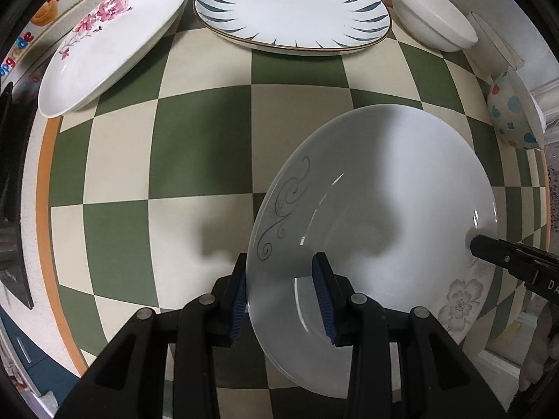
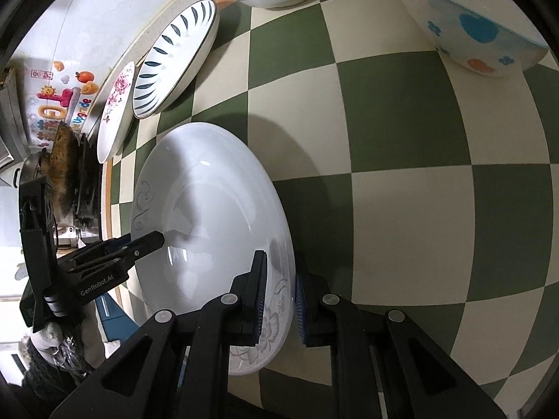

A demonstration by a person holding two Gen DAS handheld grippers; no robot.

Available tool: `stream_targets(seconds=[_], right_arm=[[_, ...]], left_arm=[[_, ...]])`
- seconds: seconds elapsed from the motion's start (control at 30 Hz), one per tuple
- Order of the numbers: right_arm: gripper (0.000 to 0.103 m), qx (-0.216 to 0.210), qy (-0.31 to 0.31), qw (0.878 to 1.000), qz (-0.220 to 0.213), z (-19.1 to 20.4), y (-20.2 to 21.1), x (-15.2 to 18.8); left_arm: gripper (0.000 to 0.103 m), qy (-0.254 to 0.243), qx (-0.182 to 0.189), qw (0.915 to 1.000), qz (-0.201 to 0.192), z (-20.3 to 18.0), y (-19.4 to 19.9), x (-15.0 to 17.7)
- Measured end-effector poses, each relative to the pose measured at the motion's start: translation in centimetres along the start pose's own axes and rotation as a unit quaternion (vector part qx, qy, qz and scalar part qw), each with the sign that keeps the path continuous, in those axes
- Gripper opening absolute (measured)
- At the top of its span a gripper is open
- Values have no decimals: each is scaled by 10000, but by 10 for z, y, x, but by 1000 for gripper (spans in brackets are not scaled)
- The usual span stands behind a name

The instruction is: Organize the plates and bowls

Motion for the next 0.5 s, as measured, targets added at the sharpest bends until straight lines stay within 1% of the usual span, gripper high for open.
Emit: stream_targets(seconds=[0.2,0.27,0.4,0.47,0.5], right_arm=[[16,75,20,10000,-32,4,-2,-2],[16,123,13,9999,-37,6,-2,-2],[18,107,-120,9998,74,5,2,-2],[18,243,-192,9995,-27,5,15,-2],[18,335,-206,9992,-91,8,23,-3]], left_arm=[[34,3,-37,10000,-51,3,8,1],[35,-14,-42,10000,-62,-3,6,-1],[35,22,88,10000,5,4,12,-5],[35,107,208,9996,-181,5,25,-9],[35,145,243,9988,-399,13,44,-12]])
Point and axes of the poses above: each gripper's, at about its wrist camera, not at the fingertips, and y roughly against the way its jaws point, z to its left, x to its underside, the point moved 2 cm from there along -y, roughly the way its jaws point, and after that the axes turned 2 degrees about y, right-handed, at the moved point
